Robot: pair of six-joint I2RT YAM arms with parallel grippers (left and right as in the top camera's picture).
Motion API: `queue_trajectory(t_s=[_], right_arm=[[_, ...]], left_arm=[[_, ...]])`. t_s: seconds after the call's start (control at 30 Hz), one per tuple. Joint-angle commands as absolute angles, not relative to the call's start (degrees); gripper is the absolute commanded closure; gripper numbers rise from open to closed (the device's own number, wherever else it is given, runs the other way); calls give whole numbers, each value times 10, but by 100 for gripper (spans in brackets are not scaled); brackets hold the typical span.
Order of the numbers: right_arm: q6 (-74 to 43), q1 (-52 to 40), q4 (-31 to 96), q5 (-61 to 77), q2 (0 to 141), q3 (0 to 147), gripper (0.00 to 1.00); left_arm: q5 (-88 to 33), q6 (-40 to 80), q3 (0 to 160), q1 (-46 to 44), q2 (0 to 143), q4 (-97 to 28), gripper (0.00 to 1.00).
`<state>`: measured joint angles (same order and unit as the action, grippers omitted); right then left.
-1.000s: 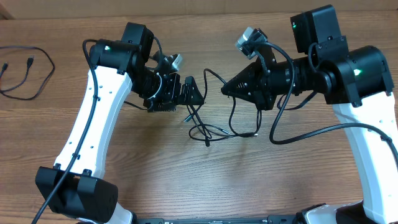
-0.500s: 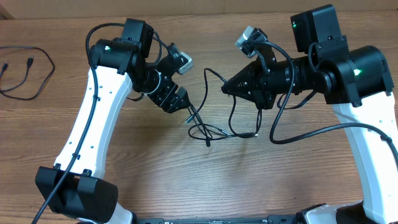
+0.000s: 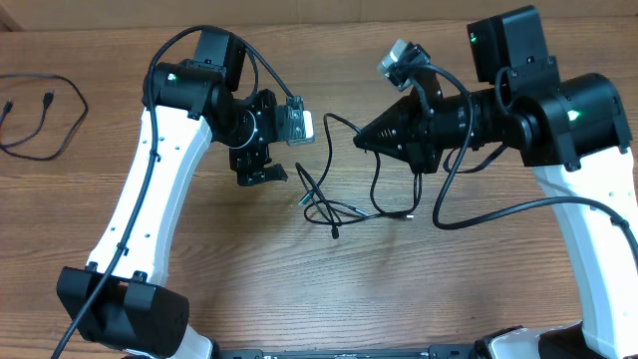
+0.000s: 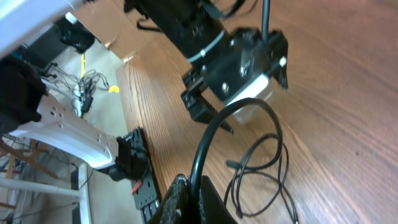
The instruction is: Untangle cables
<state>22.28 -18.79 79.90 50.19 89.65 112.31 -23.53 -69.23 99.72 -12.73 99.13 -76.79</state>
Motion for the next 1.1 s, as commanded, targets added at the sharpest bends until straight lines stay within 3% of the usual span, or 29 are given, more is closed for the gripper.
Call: queue_trajectory(t_s=[0.0, 0.37, 0.6, 1.07], right_arm=[[226, -183, 772, 551, 882, 1153, 96], [223, -182, 693, 625, 841, 1156, 96], [145, -183, 608, 628, 800, 1156, 96], [132, -182, 549, 652, 794, 1156, 96]], left_arm=[[-282, -818, 995, -127, 997, -772, 4], [-469, -916, 995, -114, 997, -778, 8], [-670, -1011, 995, -17, 997, -816, 6], [-683, -1025, 995, -25, 996, -920, 1]])
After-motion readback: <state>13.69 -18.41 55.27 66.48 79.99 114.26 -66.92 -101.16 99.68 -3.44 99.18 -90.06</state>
